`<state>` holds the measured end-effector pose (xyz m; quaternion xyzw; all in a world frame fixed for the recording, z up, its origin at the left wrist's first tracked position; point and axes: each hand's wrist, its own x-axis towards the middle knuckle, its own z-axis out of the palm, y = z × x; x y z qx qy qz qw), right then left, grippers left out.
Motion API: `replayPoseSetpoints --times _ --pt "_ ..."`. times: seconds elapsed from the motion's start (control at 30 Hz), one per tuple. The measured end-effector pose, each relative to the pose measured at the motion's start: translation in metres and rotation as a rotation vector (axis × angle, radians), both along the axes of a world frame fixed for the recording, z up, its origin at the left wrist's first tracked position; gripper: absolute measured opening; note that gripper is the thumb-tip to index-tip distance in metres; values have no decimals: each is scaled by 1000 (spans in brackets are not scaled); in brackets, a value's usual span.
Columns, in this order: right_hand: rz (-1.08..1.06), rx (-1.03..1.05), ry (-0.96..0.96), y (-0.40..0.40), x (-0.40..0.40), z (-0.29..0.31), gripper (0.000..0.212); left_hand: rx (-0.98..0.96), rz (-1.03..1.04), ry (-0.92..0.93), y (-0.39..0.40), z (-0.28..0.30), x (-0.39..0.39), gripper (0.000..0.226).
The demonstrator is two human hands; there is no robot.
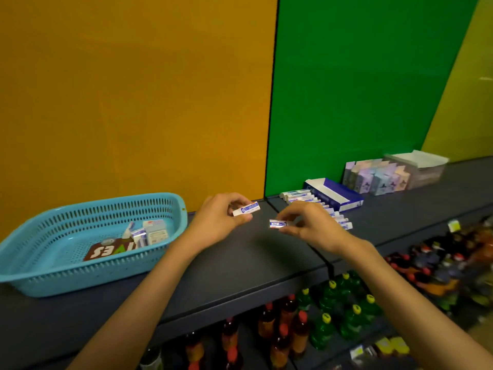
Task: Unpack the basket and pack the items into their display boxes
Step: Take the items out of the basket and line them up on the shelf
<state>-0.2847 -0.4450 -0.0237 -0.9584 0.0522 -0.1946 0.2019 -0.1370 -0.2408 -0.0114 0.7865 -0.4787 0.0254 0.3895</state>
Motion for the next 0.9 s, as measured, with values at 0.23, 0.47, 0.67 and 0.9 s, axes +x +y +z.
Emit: replayPoseSetpoints --times 0.23,0.47,0.67,0.9 --pt "-63 41 -34 -95 -86 -21 21 11 -16 -20 -97 -20 -63 17" --pt "-66 48 -30 -158 -119 -36 23 109 56 -112 -155 -31 -82 22" --pt "-34 58 -12 -195 -102 -42 26 173 177 -172 -195 -39 -59 26" --pt "-19 -30 15 -240 -49 -39 26 161 253 -123 -236 -56 -15 21"
